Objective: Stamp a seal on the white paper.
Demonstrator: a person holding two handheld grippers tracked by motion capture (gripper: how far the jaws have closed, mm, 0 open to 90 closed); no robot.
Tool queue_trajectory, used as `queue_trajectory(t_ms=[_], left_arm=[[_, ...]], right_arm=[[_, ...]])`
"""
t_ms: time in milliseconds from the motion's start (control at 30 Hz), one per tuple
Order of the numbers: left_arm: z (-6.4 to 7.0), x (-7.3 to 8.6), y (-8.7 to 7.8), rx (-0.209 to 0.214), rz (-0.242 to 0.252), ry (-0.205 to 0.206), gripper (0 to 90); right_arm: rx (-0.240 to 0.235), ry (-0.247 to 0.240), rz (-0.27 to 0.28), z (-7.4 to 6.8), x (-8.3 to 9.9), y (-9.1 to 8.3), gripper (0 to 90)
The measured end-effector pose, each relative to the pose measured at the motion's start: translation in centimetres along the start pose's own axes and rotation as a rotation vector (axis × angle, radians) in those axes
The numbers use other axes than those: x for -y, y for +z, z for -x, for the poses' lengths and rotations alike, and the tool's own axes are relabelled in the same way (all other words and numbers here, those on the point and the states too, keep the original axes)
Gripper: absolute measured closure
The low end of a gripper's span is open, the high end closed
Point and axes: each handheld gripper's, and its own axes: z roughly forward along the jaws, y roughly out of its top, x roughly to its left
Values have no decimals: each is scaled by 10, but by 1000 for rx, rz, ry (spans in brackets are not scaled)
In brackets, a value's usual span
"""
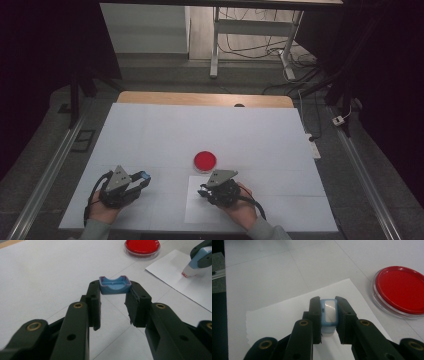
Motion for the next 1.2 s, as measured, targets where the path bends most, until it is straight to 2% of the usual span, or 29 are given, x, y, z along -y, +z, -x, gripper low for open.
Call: queue_trajectory(t_ms=[667,833,933,1200], left_arm=[[0,0,-1,-4,2,-3,660],[0,0,0,-2,3,-2,660],[0,0,-1,-4,3,-5,660],[0,0,0,-4,4,-6,660]], right_arm=[[2,-1,4,0,1,0,759],[8,-16,4,-1,0,-1,757],[2,3,11,-1,0,-1,756],[-2,7,31,1,0,-5,755]])
